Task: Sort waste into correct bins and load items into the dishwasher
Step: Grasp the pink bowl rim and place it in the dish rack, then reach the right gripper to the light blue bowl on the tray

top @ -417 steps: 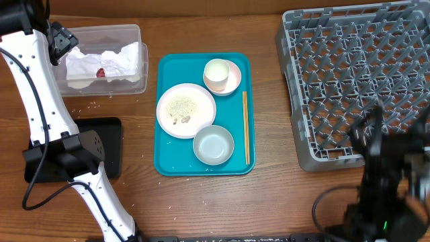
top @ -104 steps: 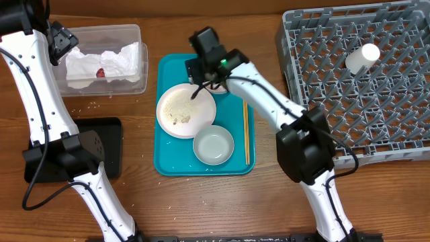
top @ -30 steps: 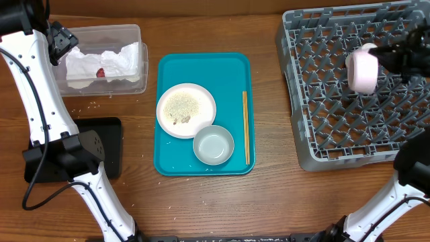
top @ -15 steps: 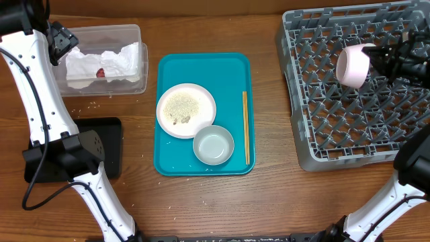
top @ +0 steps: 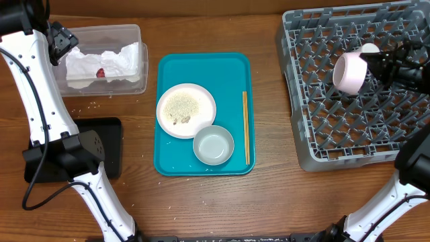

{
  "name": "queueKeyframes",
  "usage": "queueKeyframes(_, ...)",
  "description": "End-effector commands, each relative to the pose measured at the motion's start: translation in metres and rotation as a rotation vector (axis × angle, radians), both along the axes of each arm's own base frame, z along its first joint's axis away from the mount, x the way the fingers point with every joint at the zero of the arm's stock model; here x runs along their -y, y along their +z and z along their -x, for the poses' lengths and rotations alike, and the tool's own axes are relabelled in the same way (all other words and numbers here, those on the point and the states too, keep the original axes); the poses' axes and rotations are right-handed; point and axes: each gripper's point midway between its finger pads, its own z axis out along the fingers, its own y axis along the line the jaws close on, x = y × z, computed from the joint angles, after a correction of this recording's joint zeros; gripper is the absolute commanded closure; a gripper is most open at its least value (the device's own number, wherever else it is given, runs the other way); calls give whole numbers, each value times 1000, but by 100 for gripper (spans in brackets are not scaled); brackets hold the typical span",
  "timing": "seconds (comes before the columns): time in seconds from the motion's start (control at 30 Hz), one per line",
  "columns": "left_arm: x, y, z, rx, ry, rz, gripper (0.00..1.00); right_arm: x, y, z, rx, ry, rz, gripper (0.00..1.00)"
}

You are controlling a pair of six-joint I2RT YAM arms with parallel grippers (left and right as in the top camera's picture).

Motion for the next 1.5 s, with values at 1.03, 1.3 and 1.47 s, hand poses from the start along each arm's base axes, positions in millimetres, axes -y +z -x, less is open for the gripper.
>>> queueKeyframes(1.03,3,2,0,7,5,-1,0,49,-13,26,-440,-107,870,79)
queueKeyframes(1.3,3,2,0,7,5,-1,0,-18,-34,15,-459,13,974,96)
queueKeyframes(1.47,3,2,0,7,5,-1,0,-123,-27,7,-219,330,948,89)
